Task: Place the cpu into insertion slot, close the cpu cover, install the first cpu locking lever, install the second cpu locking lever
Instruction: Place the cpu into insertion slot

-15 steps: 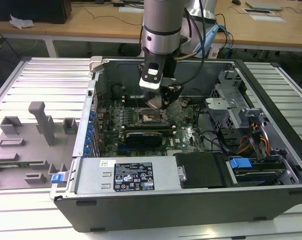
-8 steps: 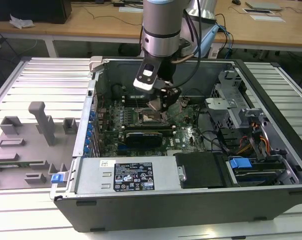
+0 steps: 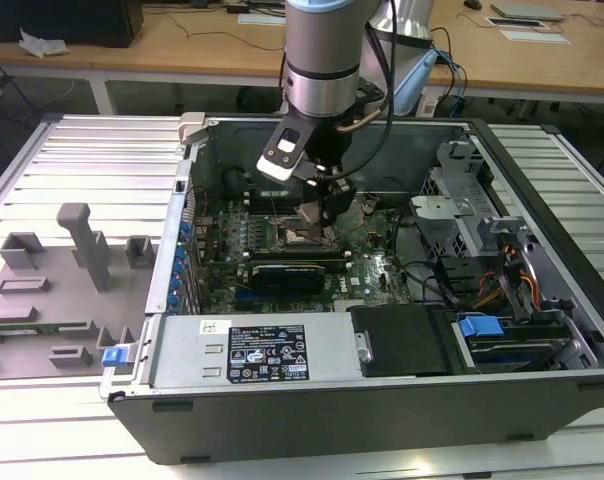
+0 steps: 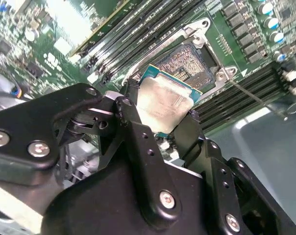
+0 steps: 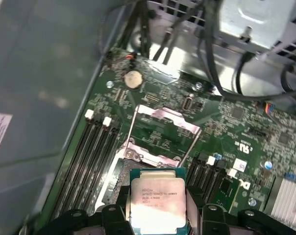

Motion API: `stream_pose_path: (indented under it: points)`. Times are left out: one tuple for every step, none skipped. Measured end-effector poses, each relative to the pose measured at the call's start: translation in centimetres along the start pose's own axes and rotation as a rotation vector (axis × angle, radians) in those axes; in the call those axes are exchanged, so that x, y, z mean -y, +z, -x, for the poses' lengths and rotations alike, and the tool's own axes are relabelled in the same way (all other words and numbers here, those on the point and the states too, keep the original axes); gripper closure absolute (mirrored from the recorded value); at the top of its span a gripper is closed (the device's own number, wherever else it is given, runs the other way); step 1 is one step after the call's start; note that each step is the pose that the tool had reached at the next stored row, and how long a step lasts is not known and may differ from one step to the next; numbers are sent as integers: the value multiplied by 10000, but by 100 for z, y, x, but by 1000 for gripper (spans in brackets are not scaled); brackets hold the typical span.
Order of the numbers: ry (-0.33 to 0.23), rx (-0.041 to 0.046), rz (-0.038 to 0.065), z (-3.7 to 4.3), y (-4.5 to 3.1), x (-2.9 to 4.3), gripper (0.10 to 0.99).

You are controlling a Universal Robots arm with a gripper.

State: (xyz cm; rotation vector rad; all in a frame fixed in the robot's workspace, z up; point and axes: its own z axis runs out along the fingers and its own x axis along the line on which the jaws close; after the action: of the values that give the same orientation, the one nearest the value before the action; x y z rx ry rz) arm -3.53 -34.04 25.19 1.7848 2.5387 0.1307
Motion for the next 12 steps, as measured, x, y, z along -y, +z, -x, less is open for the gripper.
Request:
stream_pose_path:
  points:
    - [181,16,4,0,5,0,545]
    - [517,46,10,0,13,1,545]
    - [677,61,13,0,17,1,545]
    - [1012,90,20,0,25,2,545]
    - [1218,108,24,0,30,2,545]
    - [1430,128,27,1,35,3,545]
    - [1769,159,34,1,42,4,545]
    - [2119,190,40,1,49,4,545]
    - [2282,204,44,1,53,5,545]
    - [2466,221,47,1,56,5,545]
    - [2671,240,51,1,60,5,545]
    - [2830,254,55,1,64,6,545]
